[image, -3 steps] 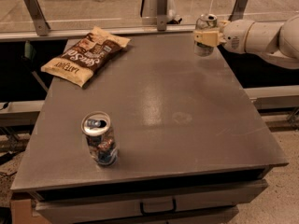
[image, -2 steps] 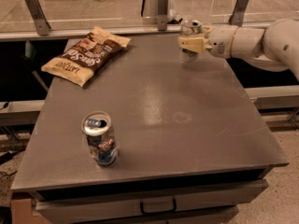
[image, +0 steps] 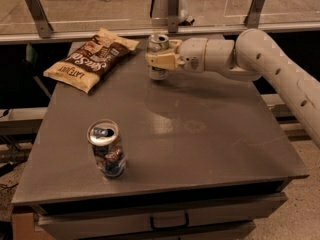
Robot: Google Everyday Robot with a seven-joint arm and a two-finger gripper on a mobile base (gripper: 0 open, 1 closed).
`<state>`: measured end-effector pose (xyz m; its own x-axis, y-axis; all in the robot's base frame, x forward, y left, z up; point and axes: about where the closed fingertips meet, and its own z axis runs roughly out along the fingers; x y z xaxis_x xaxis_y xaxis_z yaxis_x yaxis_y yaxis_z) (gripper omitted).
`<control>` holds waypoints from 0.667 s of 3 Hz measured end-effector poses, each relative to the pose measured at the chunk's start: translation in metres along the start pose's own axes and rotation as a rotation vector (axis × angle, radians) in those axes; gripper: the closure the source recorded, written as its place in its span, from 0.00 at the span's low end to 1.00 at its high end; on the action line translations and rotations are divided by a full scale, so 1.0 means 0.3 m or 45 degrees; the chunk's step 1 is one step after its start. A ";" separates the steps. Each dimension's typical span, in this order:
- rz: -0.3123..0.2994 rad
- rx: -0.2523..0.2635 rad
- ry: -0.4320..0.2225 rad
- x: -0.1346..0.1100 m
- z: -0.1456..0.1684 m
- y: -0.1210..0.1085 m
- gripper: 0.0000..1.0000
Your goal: Move 7up can near brown chip bag
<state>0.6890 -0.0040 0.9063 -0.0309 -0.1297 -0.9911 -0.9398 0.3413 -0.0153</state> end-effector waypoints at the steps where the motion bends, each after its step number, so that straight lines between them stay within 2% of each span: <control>1: -0.035 -0.144 -0.054 -0.050 0.161 0.098 1.00; 2: -0.070 -0.221 -0.060 -0.053 0.276 0.149 1.00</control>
Offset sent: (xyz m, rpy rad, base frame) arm -0.0136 0.1318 -0.0029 0.0222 -0.0688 0.2443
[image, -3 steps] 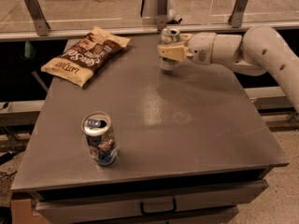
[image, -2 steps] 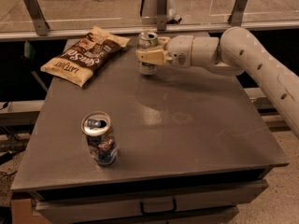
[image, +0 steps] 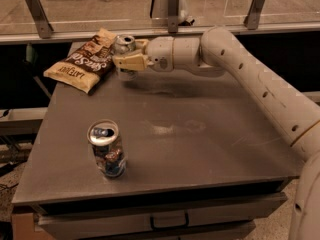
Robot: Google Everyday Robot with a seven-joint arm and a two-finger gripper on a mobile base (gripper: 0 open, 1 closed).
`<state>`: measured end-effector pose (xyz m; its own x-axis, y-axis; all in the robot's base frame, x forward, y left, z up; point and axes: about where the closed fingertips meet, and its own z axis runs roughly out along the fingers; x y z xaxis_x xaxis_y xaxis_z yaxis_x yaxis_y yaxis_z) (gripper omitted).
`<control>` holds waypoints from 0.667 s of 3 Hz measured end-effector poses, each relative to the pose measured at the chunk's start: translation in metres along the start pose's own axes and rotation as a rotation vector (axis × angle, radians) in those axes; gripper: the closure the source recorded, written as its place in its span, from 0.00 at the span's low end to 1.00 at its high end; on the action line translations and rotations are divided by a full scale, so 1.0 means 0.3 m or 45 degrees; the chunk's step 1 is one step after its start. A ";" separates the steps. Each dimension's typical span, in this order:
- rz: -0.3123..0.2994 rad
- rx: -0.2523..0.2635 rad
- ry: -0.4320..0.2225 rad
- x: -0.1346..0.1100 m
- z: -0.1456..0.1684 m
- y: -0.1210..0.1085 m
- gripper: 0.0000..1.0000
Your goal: Move 7up can near brown chip bag
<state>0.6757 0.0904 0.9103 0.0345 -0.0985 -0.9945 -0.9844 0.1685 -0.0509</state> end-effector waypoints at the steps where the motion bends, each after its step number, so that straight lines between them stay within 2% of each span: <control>1: -0.035 -0.033 0.008 0.017 0.079 0.016 0.82; 2: -0.057 -0.046 0.014 0.036 0.135 0.027 0.59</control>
Offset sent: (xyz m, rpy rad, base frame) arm 0.0017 0.0537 -0.0241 -0.0309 -0.0582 0.0413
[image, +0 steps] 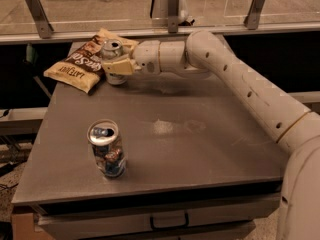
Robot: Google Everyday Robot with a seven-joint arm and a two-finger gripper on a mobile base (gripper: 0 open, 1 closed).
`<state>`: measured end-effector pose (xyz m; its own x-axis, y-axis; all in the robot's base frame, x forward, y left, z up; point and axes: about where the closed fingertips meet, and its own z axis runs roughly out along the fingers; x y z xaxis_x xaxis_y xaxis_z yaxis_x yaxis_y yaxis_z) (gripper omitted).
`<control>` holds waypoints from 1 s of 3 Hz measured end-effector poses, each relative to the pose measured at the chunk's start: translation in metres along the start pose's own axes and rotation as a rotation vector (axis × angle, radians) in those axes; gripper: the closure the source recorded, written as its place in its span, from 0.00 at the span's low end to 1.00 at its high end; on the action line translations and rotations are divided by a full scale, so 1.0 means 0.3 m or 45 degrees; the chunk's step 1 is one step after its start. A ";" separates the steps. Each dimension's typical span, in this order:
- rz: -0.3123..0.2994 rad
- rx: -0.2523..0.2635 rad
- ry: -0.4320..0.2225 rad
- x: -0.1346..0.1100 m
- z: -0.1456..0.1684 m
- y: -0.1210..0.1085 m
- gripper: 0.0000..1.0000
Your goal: Move 7up can near brown chip bag
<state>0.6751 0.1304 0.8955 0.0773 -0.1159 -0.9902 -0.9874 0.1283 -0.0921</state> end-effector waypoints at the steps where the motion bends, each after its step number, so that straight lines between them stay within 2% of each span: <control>1: -0.008 -0.010 0.001 0.008 0.035 0.006 0.35; 2: -0.005 -0.016 -0.002 0.012 0.053 0.009 0.12; 3: -0.002 -0.012 -0.005 0.012 0.055 0.003 0.00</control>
Offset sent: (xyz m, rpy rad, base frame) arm 0.0025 0.0155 -0.0075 0.0022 -0.0005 0.0072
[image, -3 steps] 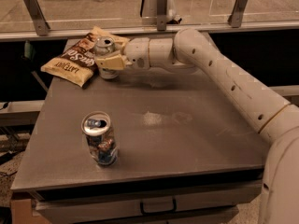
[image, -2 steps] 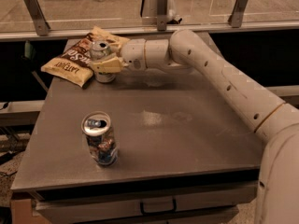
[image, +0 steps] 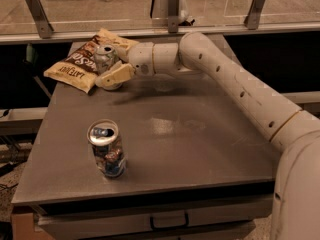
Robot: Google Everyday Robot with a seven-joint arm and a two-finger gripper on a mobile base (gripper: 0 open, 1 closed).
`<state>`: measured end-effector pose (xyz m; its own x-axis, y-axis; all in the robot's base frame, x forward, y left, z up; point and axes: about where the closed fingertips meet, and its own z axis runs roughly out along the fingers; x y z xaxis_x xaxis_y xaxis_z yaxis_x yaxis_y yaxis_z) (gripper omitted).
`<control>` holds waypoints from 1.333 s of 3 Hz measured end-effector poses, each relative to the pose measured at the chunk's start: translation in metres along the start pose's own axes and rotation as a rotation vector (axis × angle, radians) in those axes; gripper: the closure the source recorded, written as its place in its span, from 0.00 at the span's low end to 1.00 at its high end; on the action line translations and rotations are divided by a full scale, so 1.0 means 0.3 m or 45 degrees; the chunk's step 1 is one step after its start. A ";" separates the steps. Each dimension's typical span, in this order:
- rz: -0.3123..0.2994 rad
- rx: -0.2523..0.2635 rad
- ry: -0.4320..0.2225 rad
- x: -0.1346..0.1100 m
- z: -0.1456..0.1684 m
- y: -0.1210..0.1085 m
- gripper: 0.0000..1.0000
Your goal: Move 7up can near brown chip bag
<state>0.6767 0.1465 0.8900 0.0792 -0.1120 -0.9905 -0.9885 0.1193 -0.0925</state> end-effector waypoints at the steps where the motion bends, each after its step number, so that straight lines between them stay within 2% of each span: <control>1: -0.017 0.067 -0.019 -0.033 -0.069 -0.047 0.00; 2: -0.067 0.208 -0.016 -0.083 -0.253 -0.128 0.00; 3: -0.169 0.464 0.042 -0.167 -0.591 -0.235 0.00; 4: -0.253 0.748 0.066 -0.288 -0.937 -0.259 0.00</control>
Offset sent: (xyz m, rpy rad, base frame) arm 0.0467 -0.1555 0.0640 0.0188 -0.1334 -0.2963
